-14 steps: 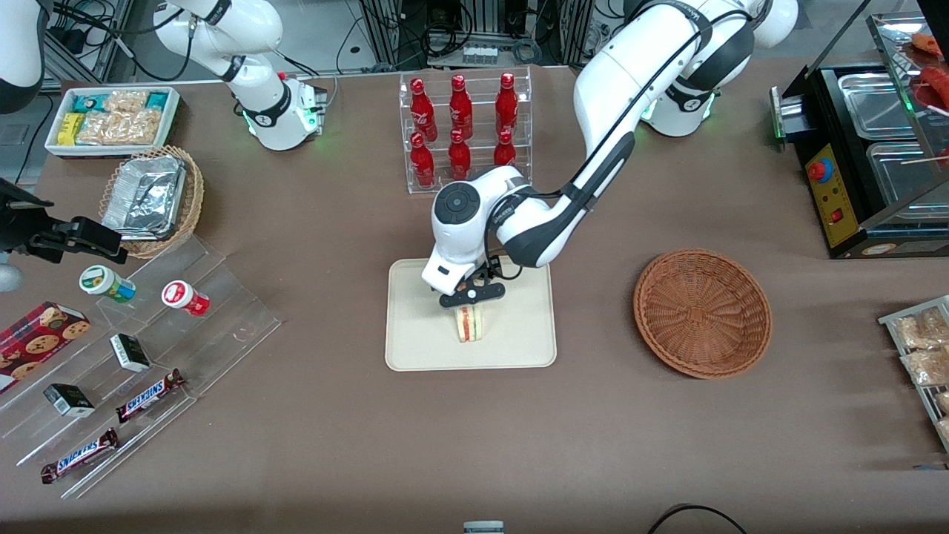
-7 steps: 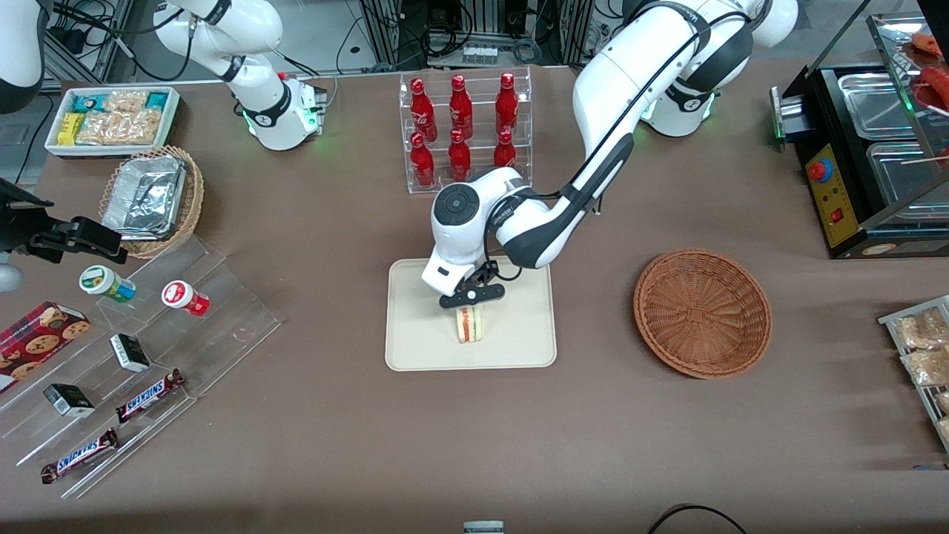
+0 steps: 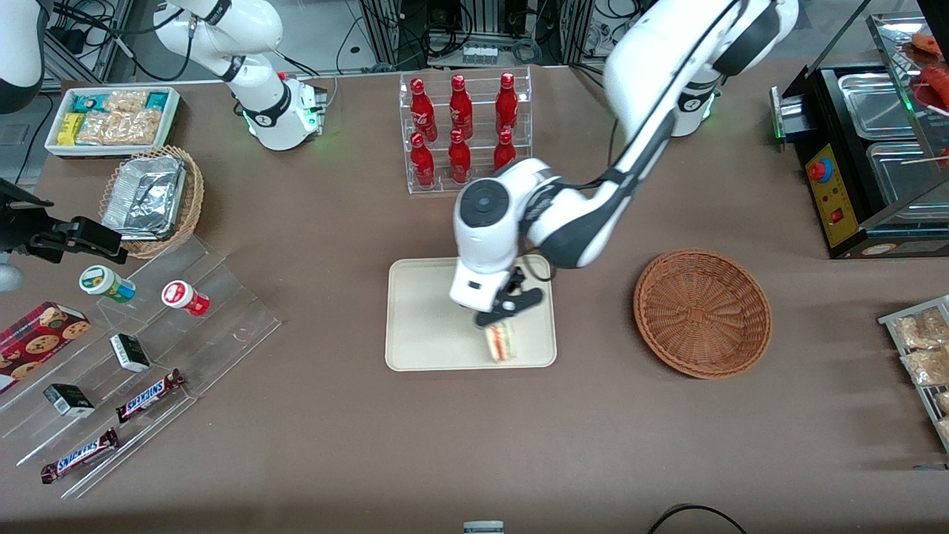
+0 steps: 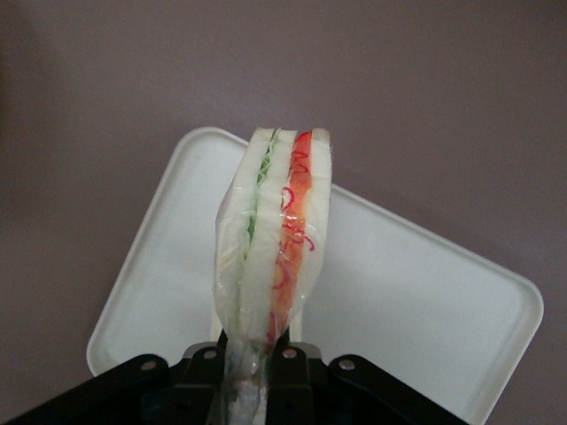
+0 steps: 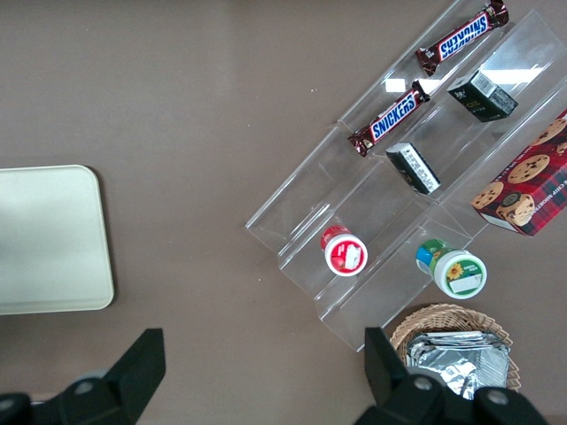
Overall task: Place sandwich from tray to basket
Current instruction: 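Lift the sandwich and carry it over the wicker basket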
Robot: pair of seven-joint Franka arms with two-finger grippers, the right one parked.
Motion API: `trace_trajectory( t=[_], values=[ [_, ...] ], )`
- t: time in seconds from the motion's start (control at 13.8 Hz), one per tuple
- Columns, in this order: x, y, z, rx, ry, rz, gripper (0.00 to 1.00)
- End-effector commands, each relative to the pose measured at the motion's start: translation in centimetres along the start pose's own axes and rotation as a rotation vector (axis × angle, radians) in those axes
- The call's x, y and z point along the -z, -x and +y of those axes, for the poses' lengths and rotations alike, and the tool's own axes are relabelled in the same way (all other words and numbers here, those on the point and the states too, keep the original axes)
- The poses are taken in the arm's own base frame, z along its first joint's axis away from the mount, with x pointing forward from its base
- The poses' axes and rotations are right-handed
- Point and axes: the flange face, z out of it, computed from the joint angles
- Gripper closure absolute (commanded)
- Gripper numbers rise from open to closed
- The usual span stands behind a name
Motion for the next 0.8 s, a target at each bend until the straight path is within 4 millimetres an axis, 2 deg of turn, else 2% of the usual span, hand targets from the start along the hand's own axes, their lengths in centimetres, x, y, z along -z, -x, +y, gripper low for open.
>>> trace_trajectory(
  t=[0.0, 0.15, 0.29, 0.44, 0.58, 0.73],
  values=[
    [2.1, -8.1, -4.8, 0.303, -0.005, -0.083, 1.0],
    [2.9, -12.5, -8.4, 0.381, -0.048, -0.087, 1.0],
    [2.7, -16.3, -12.2, 0.444, -0.12, -0.094, 1.0],
    [1.8, -20.4, -17.0, 0.521, -0.176, -0.095, 1.0],
    [1.1, -22.1, -20.8, 0.505, -0.208, -0.109, 1.0],
    [-0.4, -23.5, -24.5, 0.529, -0.251, -0.103, 1.0]
  ],
)
